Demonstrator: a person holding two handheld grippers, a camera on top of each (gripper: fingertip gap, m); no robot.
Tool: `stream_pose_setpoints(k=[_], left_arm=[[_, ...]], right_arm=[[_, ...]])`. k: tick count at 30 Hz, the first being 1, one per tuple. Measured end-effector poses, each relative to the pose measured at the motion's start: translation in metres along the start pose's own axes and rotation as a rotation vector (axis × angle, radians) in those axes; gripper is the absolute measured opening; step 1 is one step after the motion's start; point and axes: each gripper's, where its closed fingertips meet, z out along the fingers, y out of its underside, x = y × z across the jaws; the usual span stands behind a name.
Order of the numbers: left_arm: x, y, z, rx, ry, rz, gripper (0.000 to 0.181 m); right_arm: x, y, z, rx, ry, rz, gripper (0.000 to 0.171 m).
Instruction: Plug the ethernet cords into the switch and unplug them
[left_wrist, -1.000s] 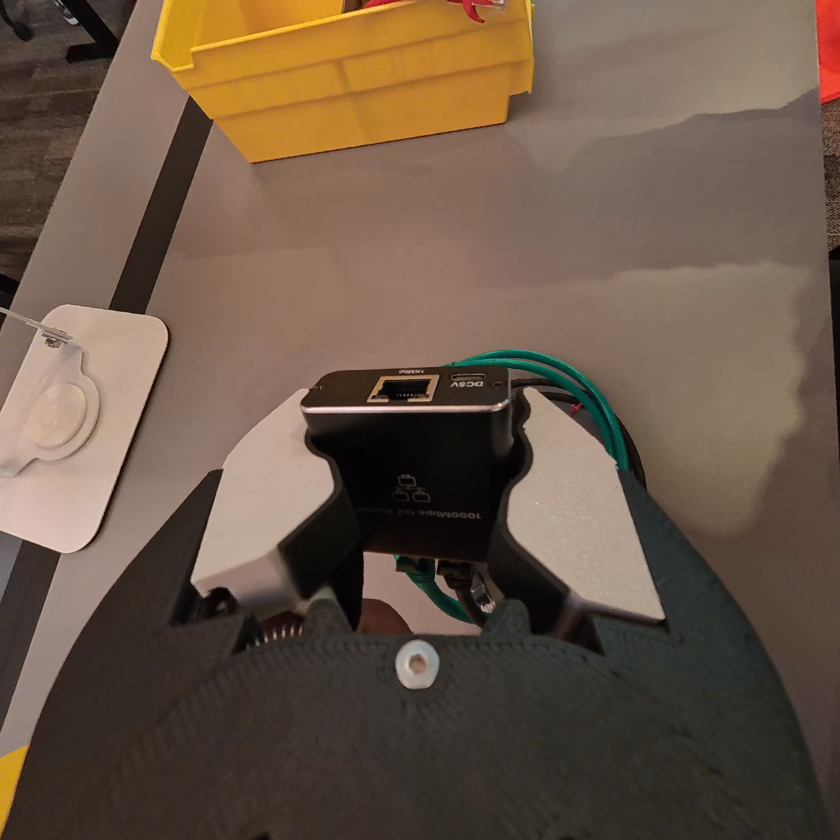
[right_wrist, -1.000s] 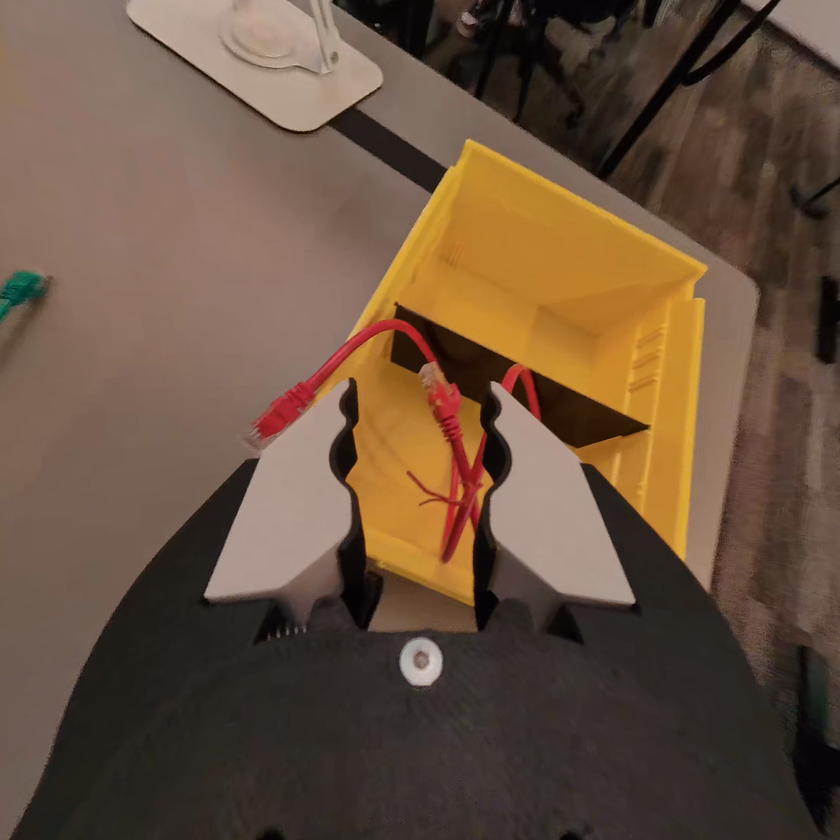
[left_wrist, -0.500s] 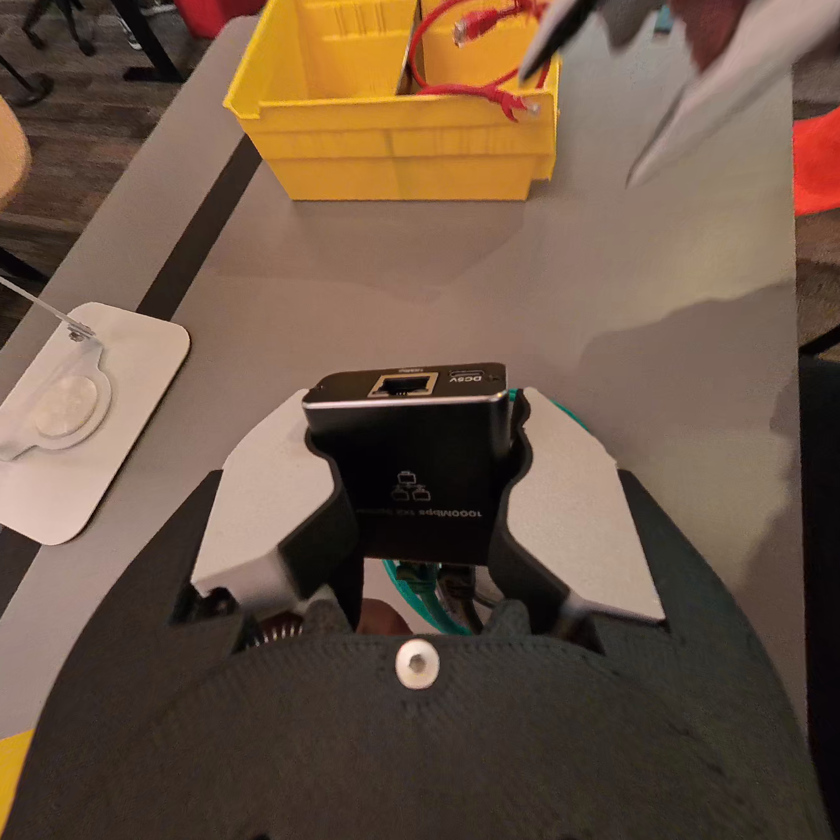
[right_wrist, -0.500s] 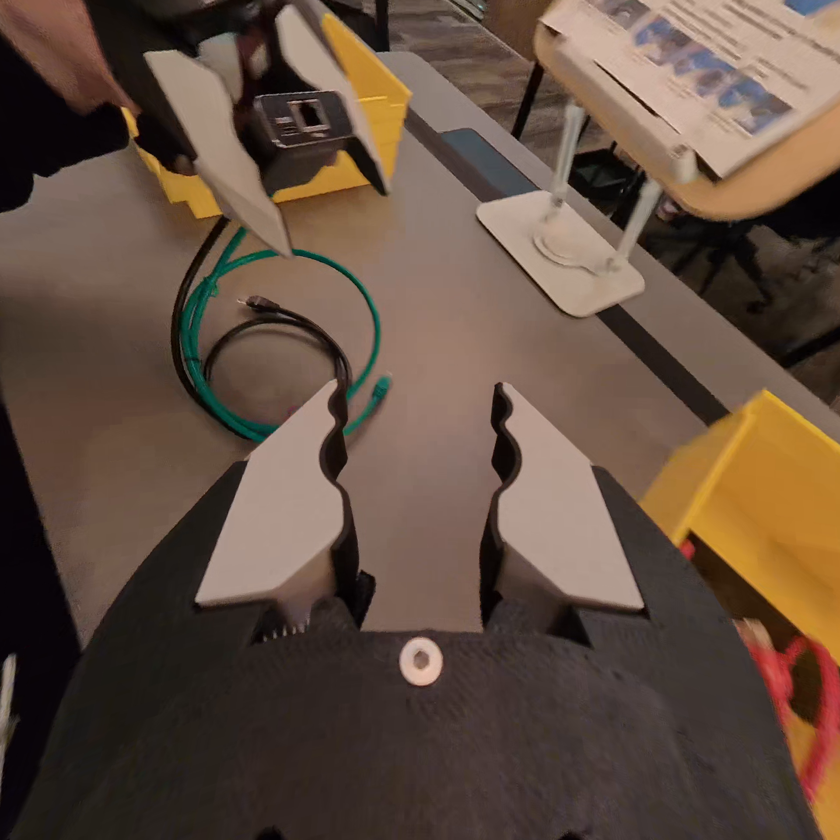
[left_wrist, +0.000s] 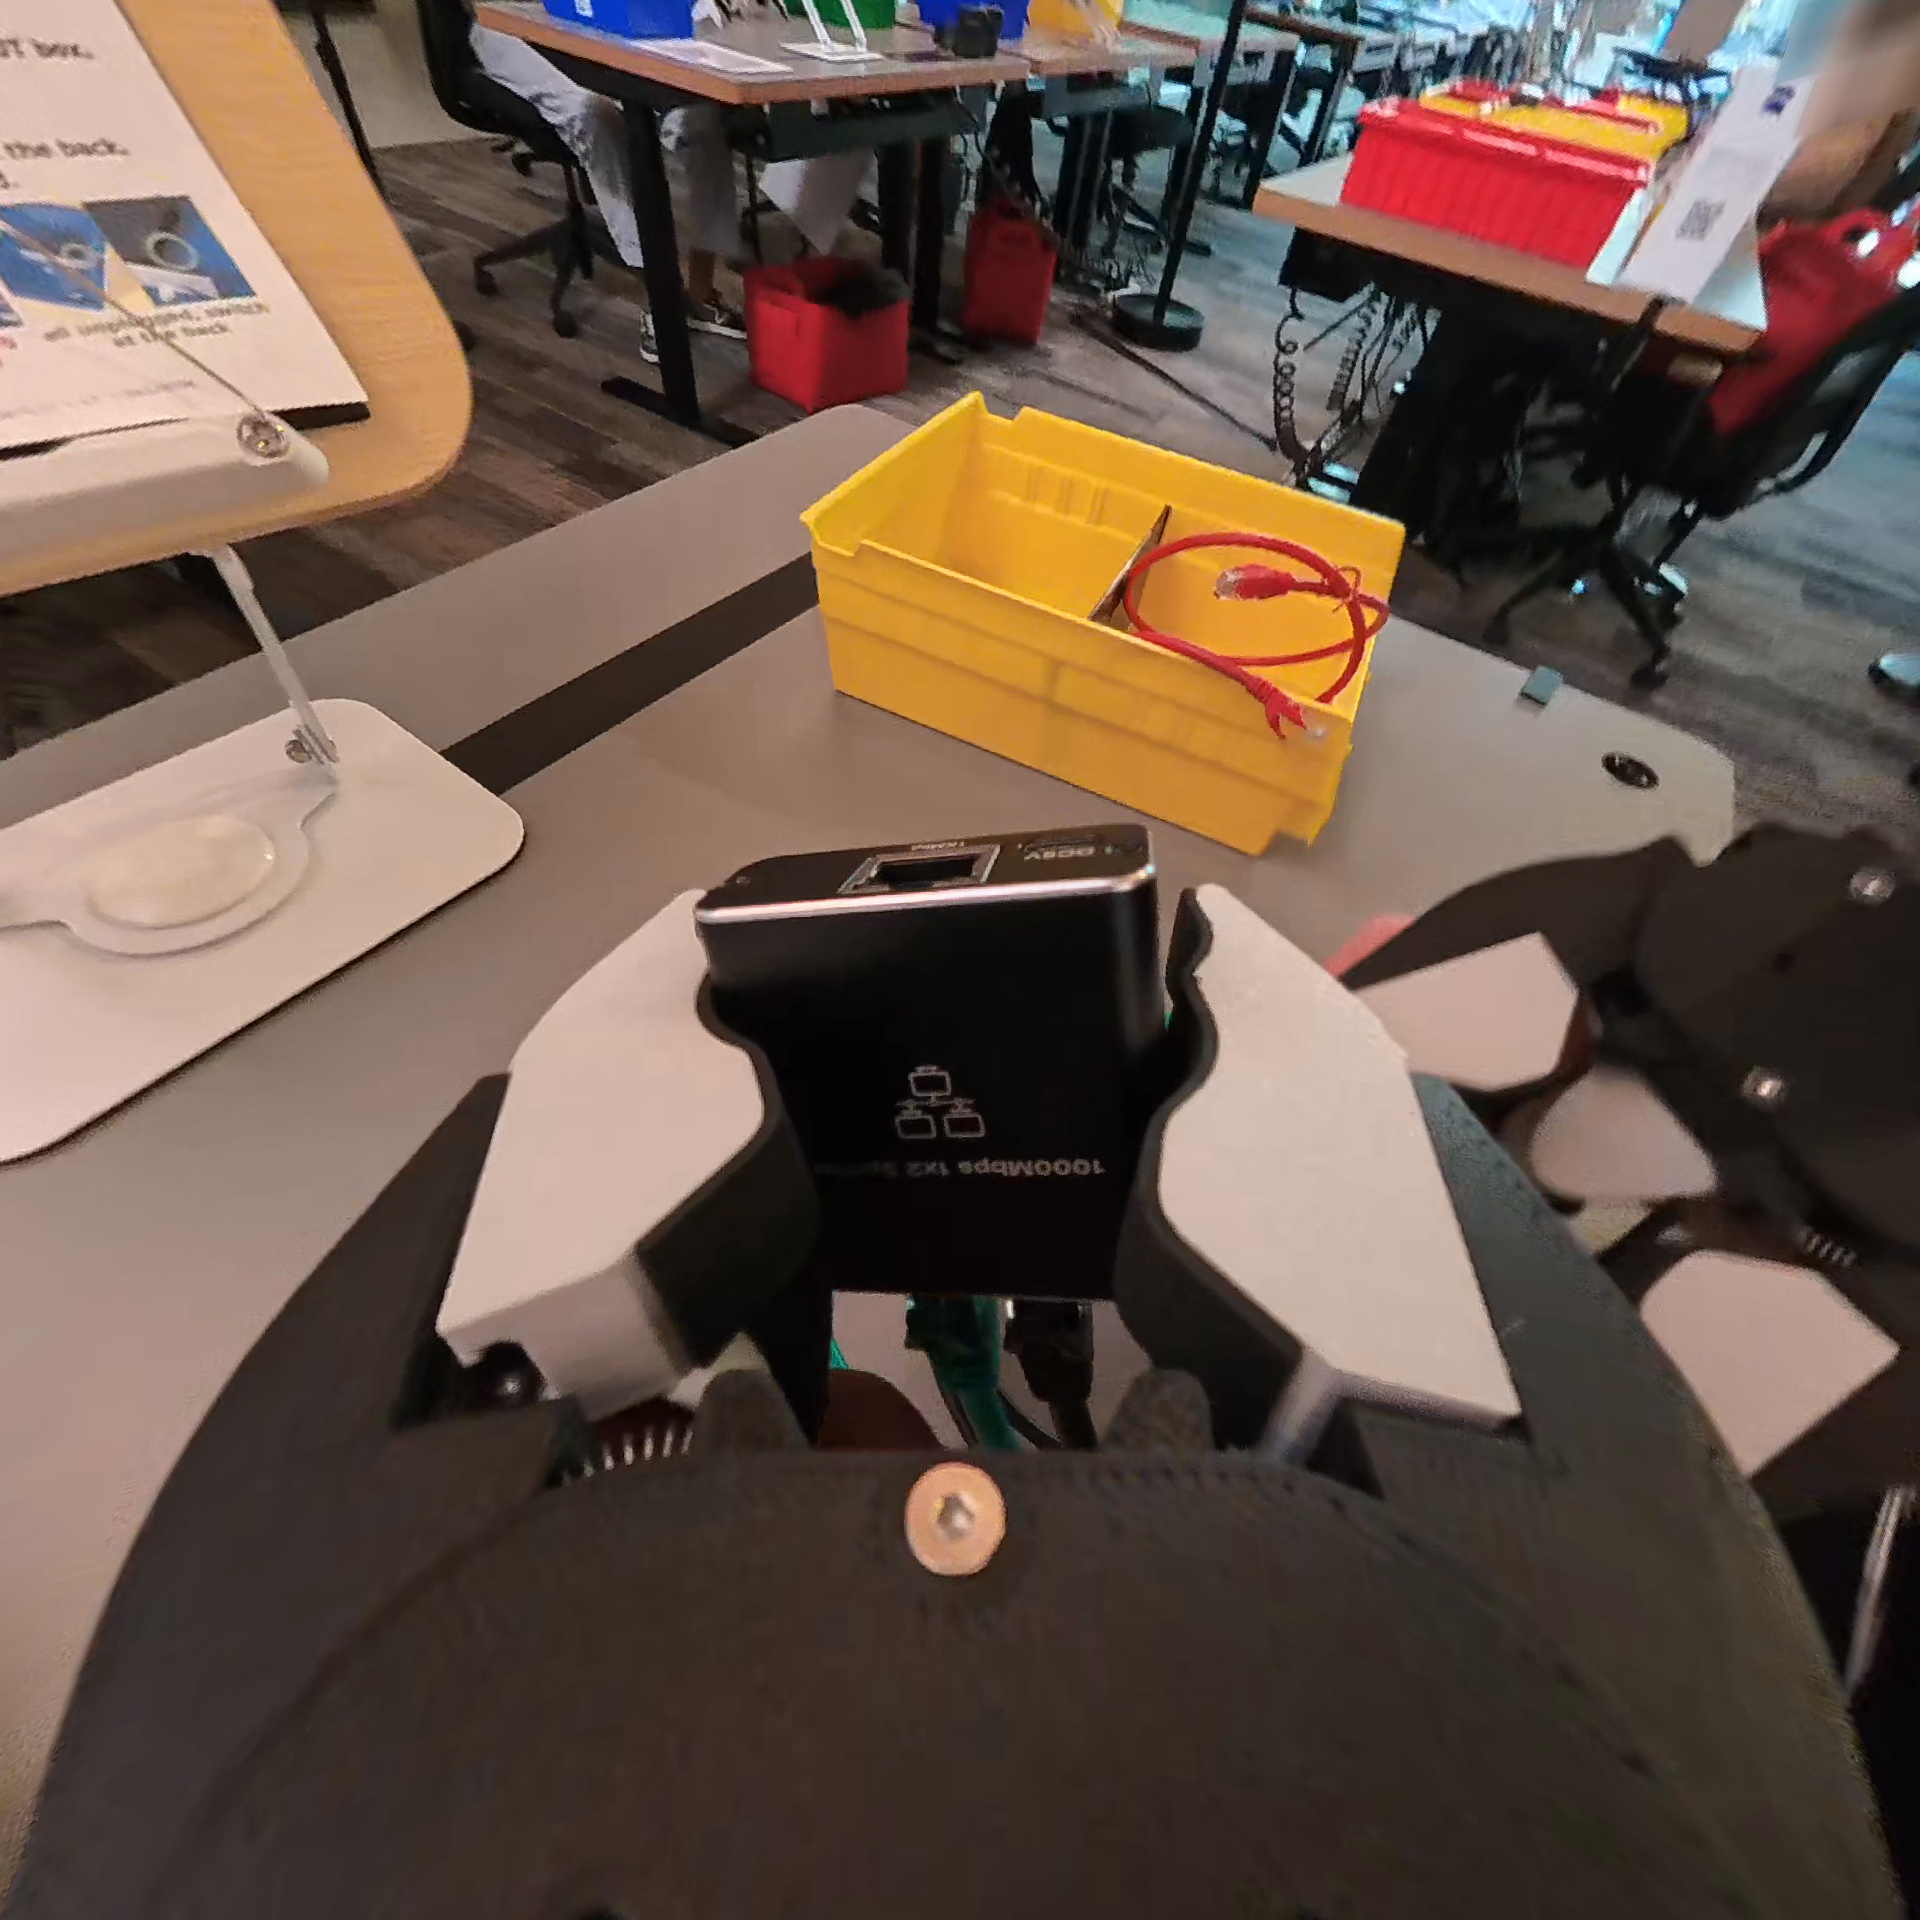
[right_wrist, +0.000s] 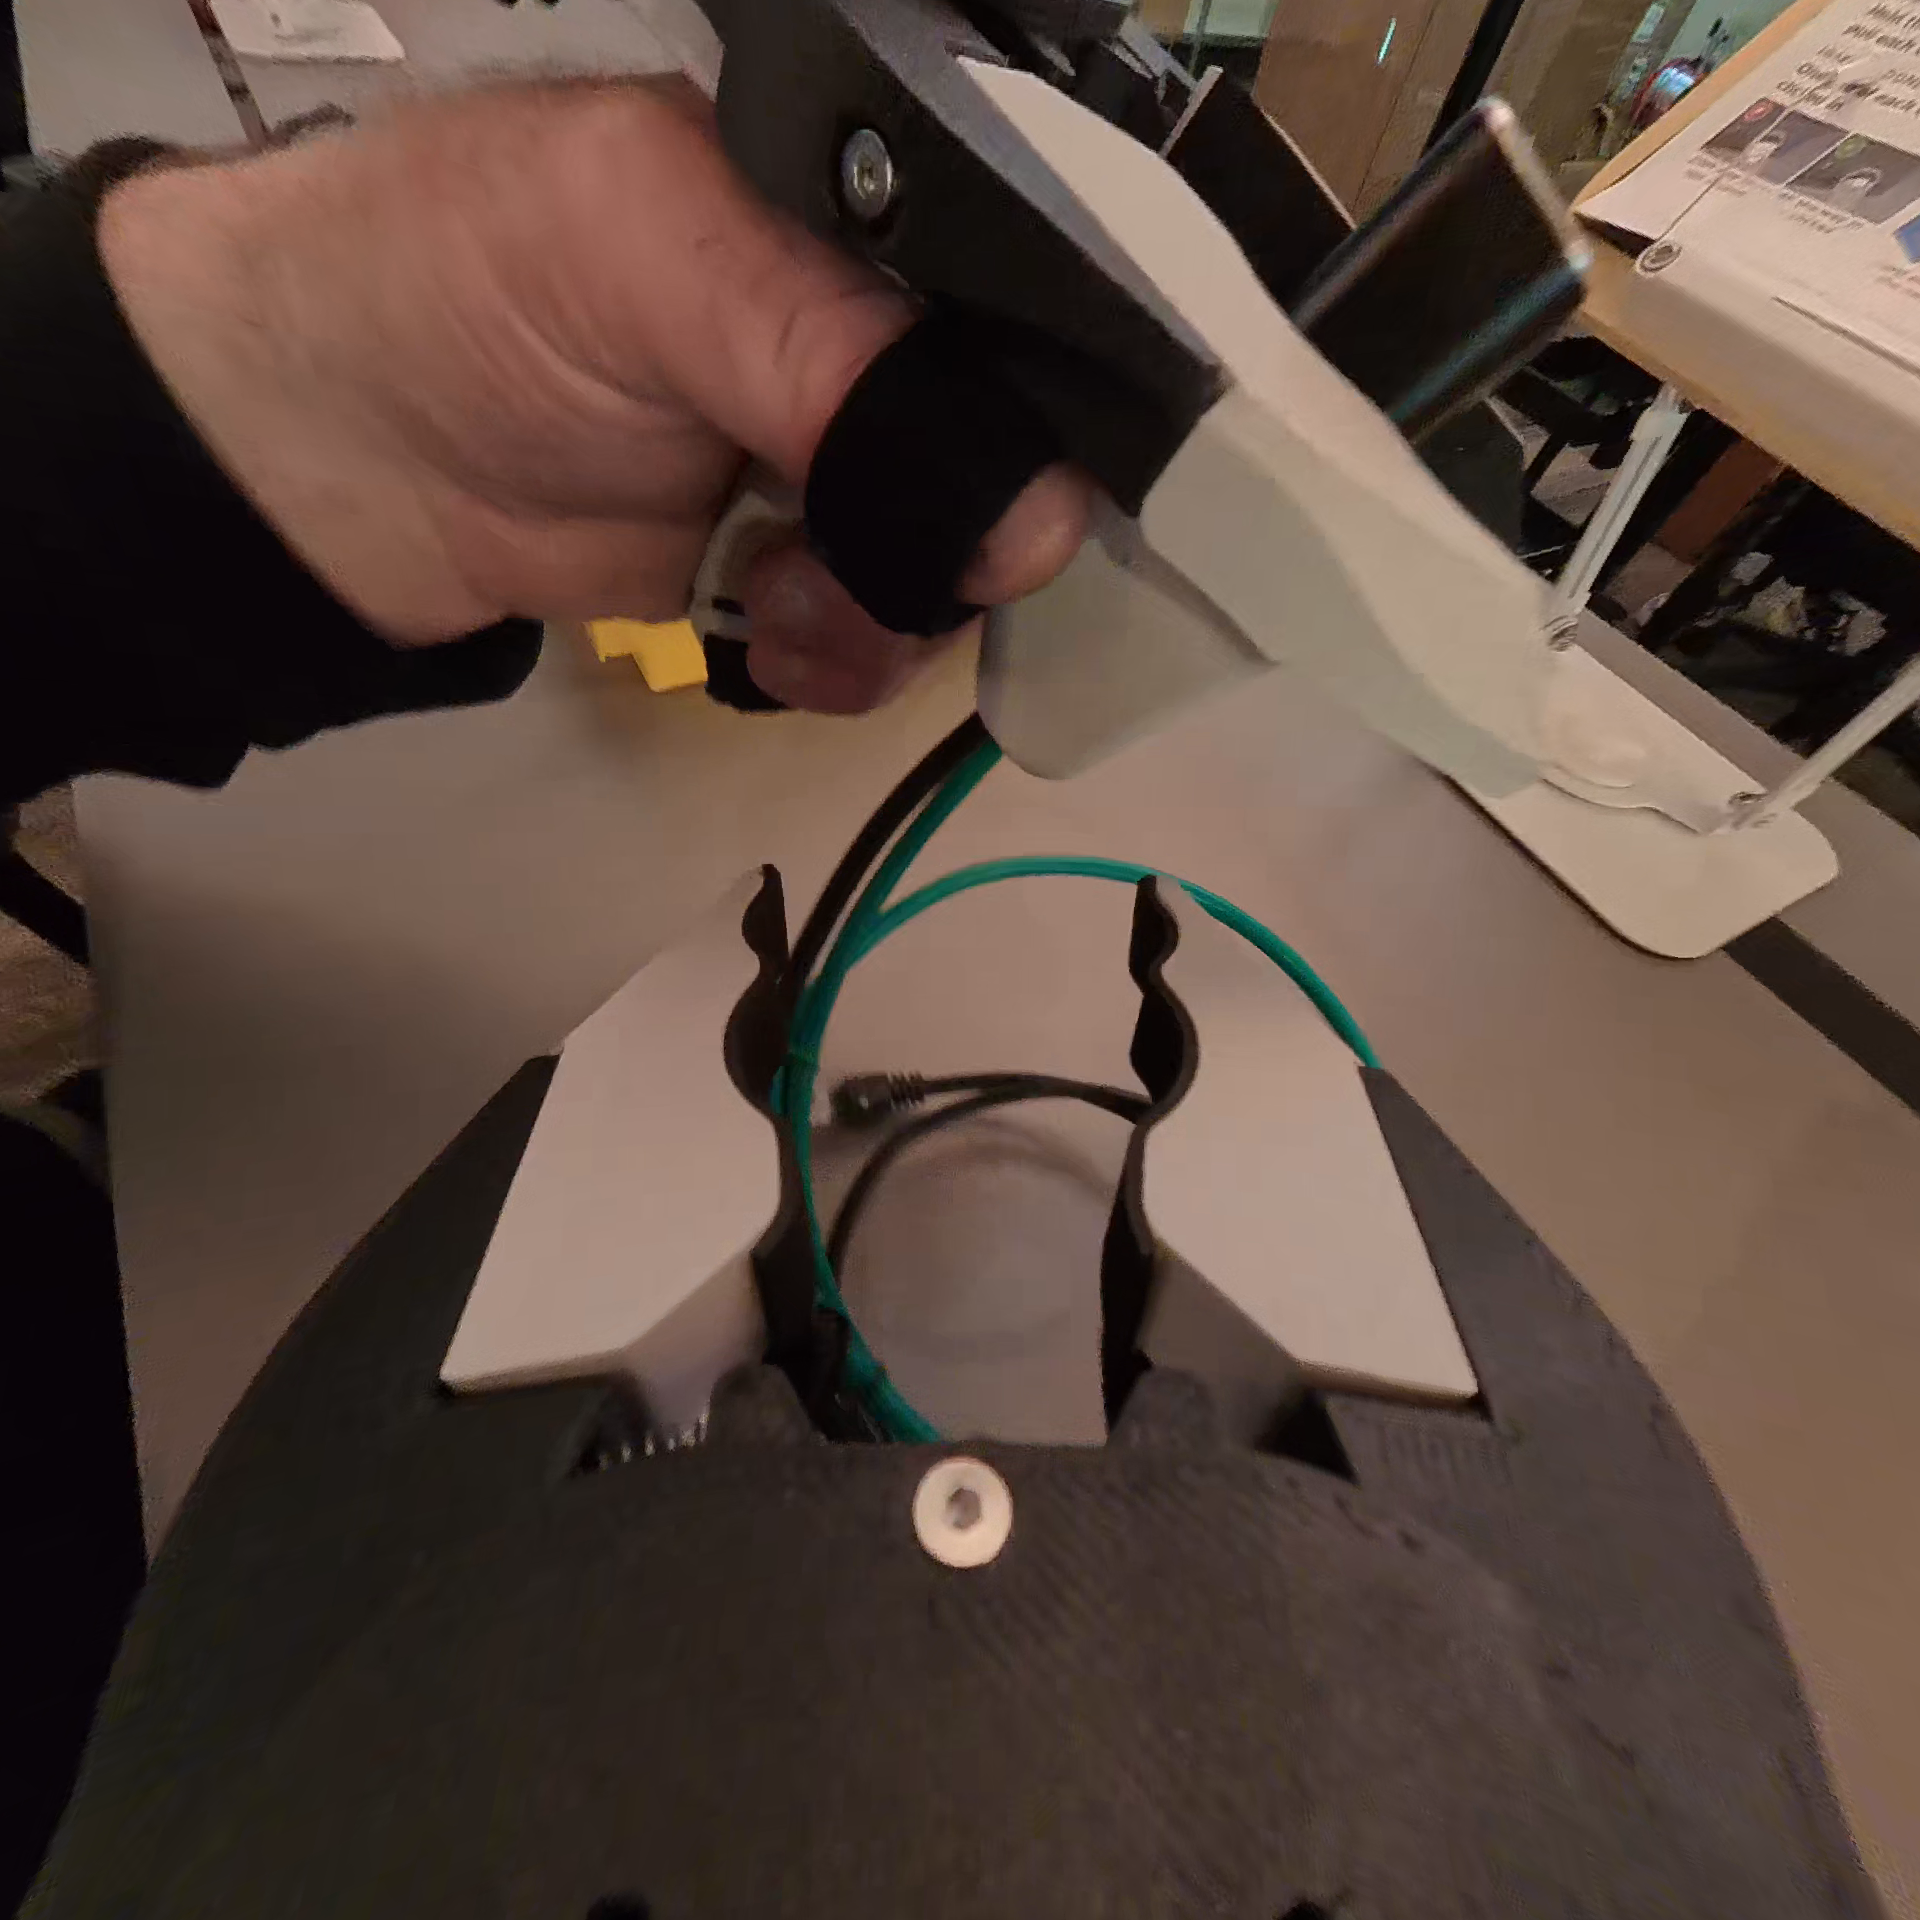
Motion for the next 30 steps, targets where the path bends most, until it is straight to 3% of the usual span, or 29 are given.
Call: stream_pose_setpoints(k=[4,5,6,8,14,20,23,26,30], left_arm=[[0.003,-0.003,0.002,0.026,-0.023,-0.041,0.076],[0.005,-0.004,0.003,0.029,-0.017,-0.045,0.076],[0.005,-0.004,0.003,0.024,-0.021,-0.049,0.076],[0.002,-0.004,0.002,0.019,-0.04,-0.049,0.076],[0.008,-0.005,0.0,0.016,0.047,-0.064,0.082],[0.014,-0.01,-0.019,-0.003,0.099,0.168,0.08],[0.018,-0.012,-0.028,-0.021,0.053,0.441,0.083],[0.028,-0.002,-0.031,-0.096,0.035,0.751,0.088],[0.044,0.035,-0.029,-0.329,0.167,0.966,0.095]], right_arm=[[-0.011,0.003,0.027,-0.018,-0.043,0.033,0.062],[-0.011,0.004,0.033,-0.025,-0.041,0.016,0.052],[-0.01,0.004,0.036,-0.024,-0.036,0.001,0.029],[-0.009,0.005,0.039,-0.035,-0.03,-0.044,0.019],[-0.006,0.014,0.024,-0.066,-0.145,-0.08,0.01],[0.001,0.037,-0.019,-0.162,-0.498,-0.022,0.003],[-0.007,0.049,-0.044,-0.185,-0.744,-0.004,0.003],[-0.016,0.072,-0.063,-0.312,-0.908,-0.061,0.003],[-0.026,0.093,-0.079,-0.468,-1.031,-0.184,0.003]])
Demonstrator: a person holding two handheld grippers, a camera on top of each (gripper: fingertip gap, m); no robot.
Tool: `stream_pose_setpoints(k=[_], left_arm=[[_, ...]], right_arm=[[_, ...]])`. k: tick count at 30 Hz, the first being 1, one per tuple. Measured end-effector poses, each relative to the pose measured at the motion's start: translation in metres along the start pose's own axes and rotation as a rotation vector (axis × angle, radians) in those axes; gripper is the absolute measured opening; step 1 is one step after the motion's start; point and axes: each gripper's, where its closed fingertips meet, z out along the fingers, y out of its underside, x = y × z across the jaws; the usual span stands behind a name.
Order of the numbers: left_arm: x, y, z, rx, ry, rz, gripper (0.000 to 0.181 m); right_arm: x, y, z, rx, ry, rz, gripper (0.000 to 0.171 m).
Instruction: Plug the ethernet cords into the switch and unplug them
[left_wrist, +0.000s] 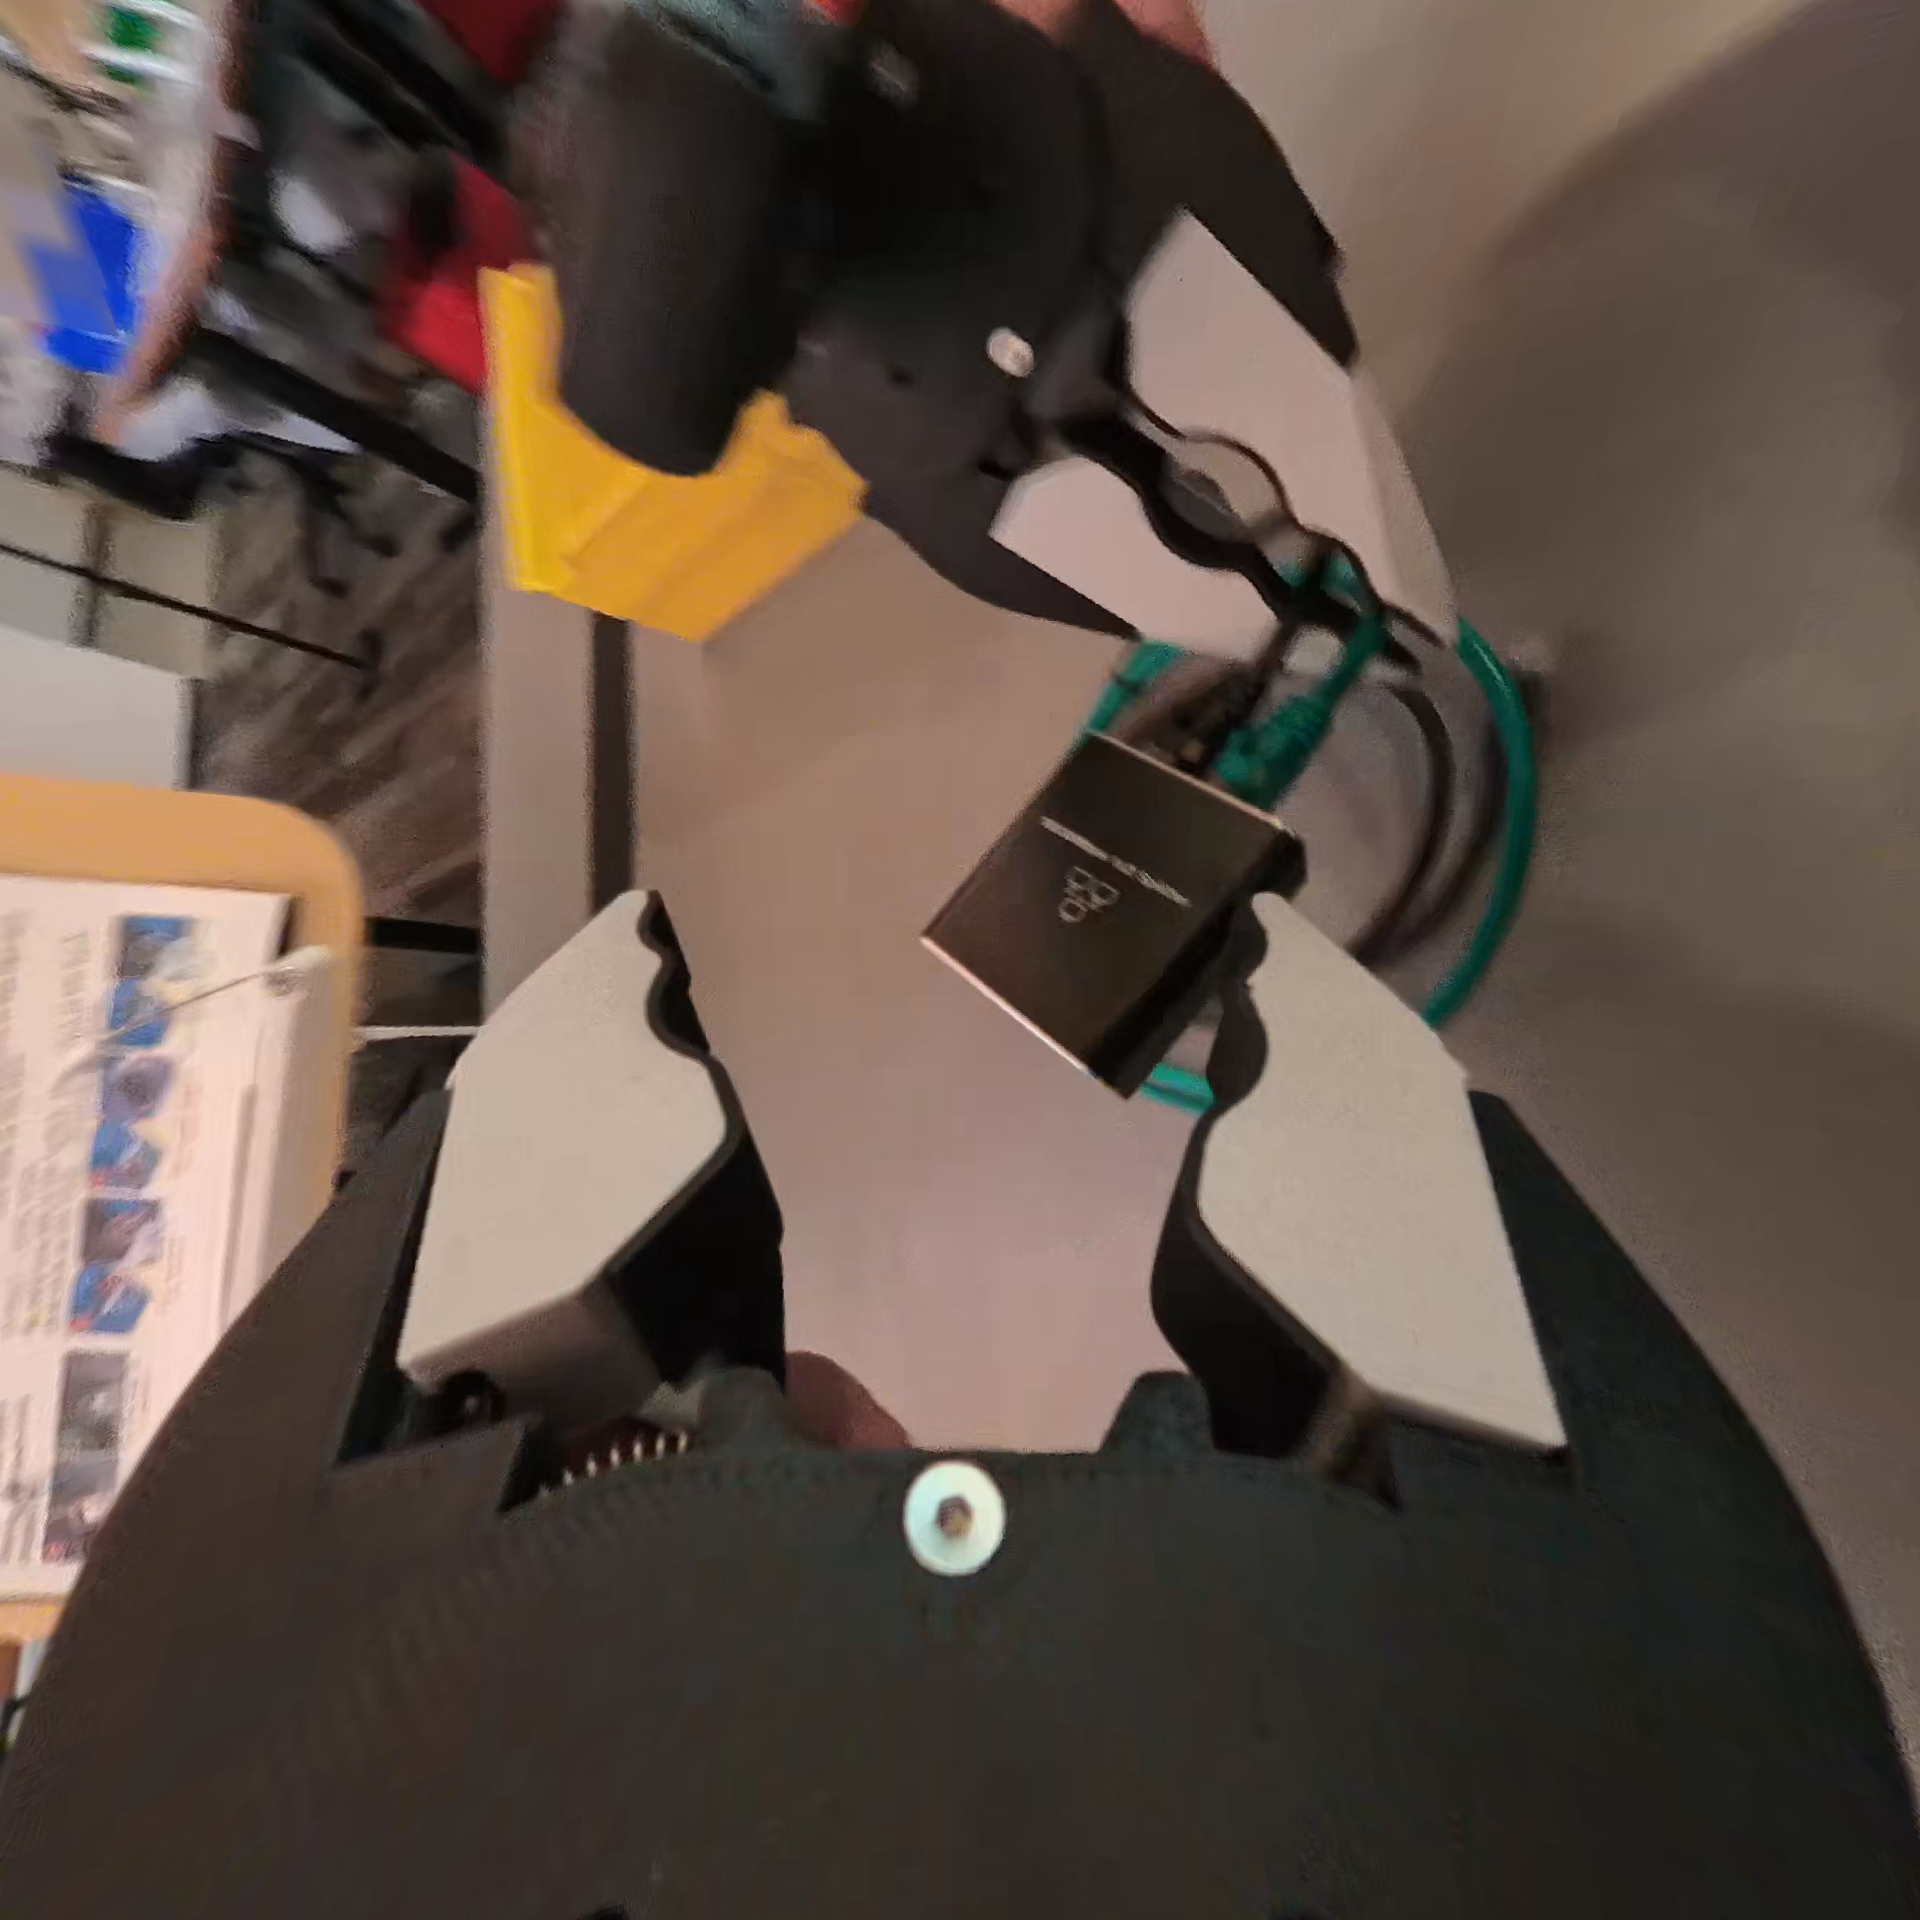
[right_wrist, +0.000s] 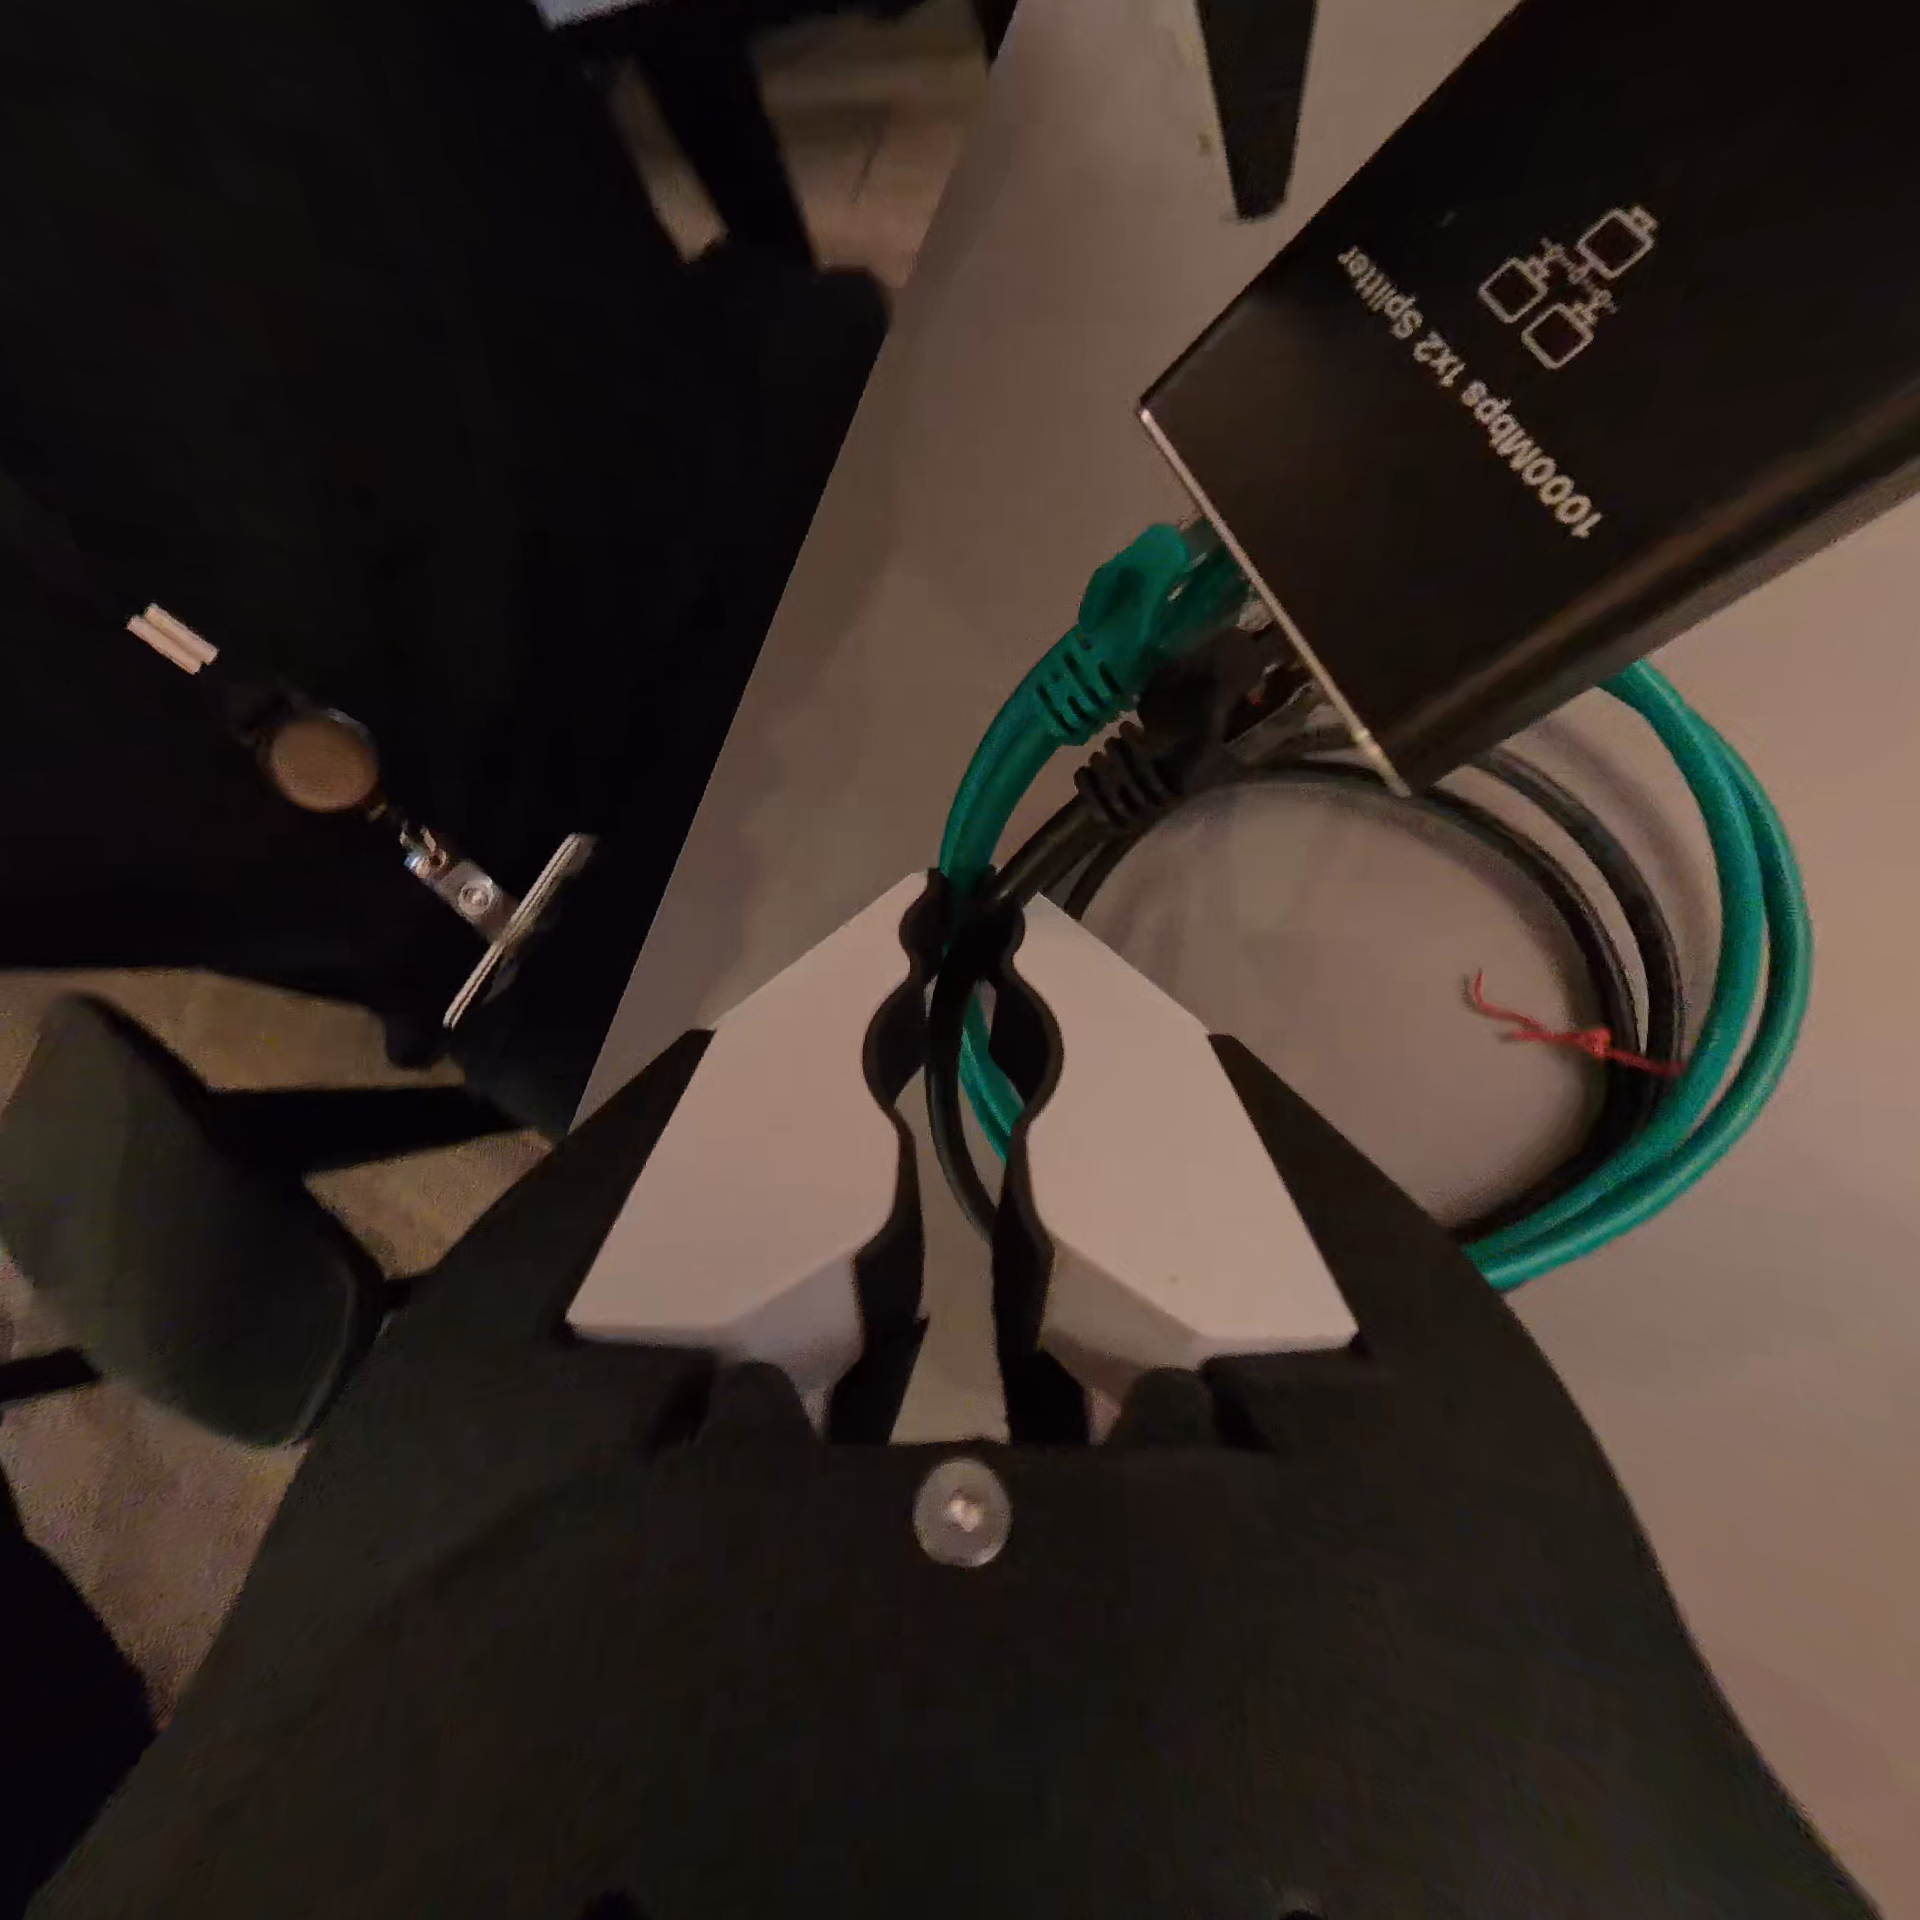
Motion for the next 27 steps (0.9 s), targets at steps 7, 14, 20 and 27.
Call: stream_pose_setpoints(k=[7,14,20,27], left_arm=[[0.048,0.019,0.028,-0.166,0.308,0.07,0.103],[0.08,0.017,0.037,-0.151,0.489,0.087,0.072],[0.079,0.023,0.043,-0.132,0.512,-0.031,0.059],[0.082,0.032,0.051,-0.115,0.531,-0.152,0.059]], right_arm=[[-0.011,0.009,0.002,-0.176,-0.075,-0.078,0.003],[-0.023,0.011,0.001,-0.257,-0.142,-0.14,0.002],[-0.005,0.017,-0.002,-0.273,-0.032,-0.13,0.015],[0.017,0.012,-0.013,-0.212,0.236,-0.15,0.023]])
